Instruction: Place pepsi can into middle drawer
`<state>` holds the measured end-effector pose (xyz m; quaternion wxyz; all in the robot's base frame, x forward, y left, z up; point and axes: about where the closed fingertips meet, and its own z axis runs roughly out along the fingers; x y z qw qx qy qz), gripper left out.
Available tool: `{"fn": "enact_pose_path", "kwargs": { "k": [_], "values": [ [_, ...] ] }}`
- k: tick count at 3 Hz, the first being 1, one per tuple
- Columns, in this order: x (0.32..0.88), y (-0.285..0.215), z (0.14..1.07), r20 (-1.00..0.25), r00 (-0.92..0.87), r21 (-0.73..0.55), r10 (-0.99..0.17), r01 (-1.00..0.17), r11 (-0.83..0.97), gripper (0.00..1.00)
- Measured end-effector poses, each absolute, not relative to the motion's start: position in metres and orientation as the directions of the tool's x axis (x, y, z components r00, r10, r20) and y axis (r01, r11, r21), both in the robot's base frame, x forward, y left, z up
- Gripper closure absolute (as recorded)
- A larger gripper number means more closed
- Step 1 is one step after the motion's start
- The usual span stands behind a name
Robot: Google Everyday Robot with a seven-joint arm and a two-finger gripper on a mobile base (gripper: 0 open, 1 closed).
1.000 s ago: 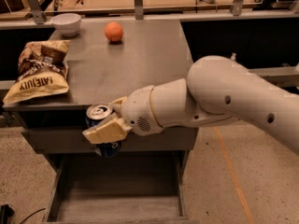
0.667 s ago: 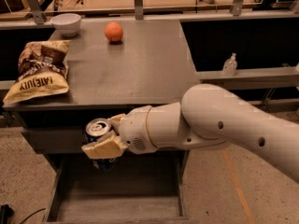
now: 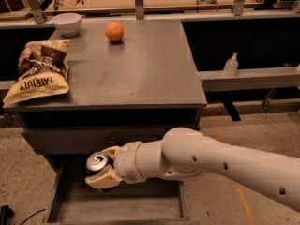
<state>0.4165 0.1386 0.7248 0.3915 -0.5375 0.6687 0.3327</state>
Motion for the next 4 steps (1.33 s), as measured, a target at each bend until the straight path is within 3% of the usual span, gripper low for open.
{"fn": "enact_pose_path", "kwargs": {
  "k": [2,4],
  "values": [
    [0.416,0.142,0.706,-0.883,-0.13,0.035,-0.451,-0.976,0.213,1.0],
    [0.423,0.136,0.599,-0.887,-0.124,0.028,-0.444,-0.976,0.217,1.0]
  ]
}}
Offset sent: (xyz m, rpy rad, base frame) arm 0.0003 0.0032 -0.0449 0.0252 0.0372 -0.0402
